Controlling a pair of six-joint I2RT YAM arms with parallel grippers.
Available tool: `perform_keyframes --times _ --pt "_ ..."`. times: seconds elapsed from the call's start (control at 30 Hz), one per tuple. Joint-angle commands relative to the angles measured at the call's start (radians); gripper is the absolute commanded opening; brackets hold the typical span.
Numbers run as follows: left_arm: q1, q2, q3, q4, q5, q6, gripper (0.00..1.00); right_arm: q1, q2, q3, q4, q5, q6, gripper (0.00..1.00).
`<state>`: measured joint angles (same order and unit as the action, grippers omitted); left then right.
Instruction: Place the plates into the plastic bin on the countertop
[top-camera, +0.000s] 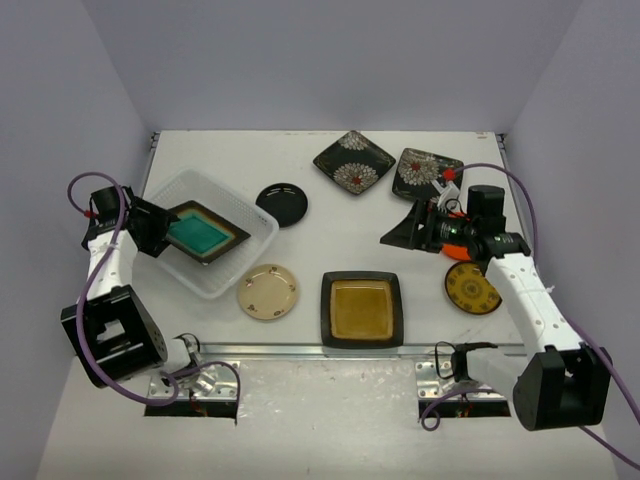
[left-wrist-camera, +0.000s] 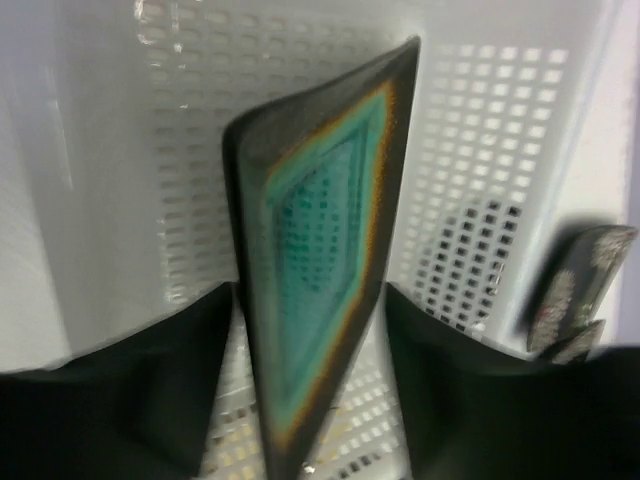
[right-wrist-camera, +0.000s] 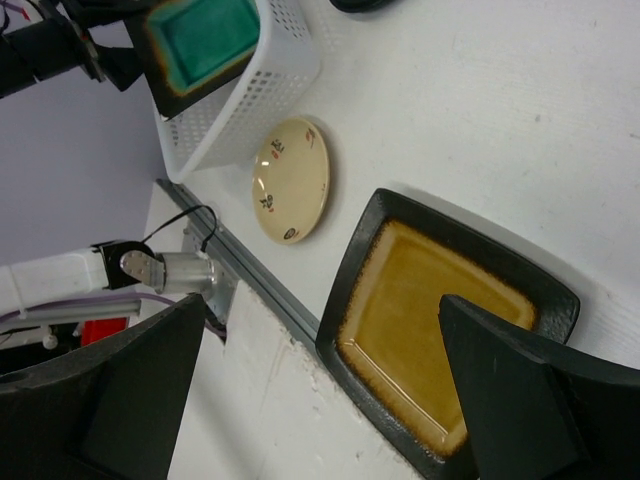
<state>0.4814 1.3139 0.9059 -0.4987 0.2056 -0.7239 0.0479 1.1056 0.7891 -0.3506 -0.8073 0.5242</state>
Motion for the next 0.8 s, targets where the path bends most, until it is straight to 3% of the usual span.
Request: perform_keyframes --times 0.0,0.03,0.07,0.27,0.43,0.53,0.77 --pt "0.009 -0.016 0.022 0.141 0.057 -0.02 0.82 -0.003 -0.026 -0.035 -0.004 0.062 -0.031 0.99" --pt "0.009 -0.013 0.026 0.133 0.05 -0.017 0.96 -0.002 -0.023 -0.036 -0.019 0.078 -0.041 0.99" --pt "0.009 -0.009 0.031 0.121 0.047 -0.012 1.0 -0.002 -0.02 -0.03 -0.034 0.093 -0.05 0.99" --pt "0.009 0.043 0.072 0.034 -0.012 0.024 1.0 0.004 -0.036 0.007 -0.17 0.261 -0.107 0.99" --pt "0.007 0.1 0.148 -0.115 -0.038 0.053 1.0 0.033 -0.006 0.055 -0.318 0.497 -0.161 0.99" --pt "0.002 0.087 0.179 -0.165 -0.034 0.073 1.0 0.035 -0.001 0.05 -0.331 0.517 -0.168 0.99" --pt "0.001 -0.116 0.213 -0.125 0.096 0.139 1.0 0.033 0.011 -0.047 -0.249 0.435 -0.167 0.99"
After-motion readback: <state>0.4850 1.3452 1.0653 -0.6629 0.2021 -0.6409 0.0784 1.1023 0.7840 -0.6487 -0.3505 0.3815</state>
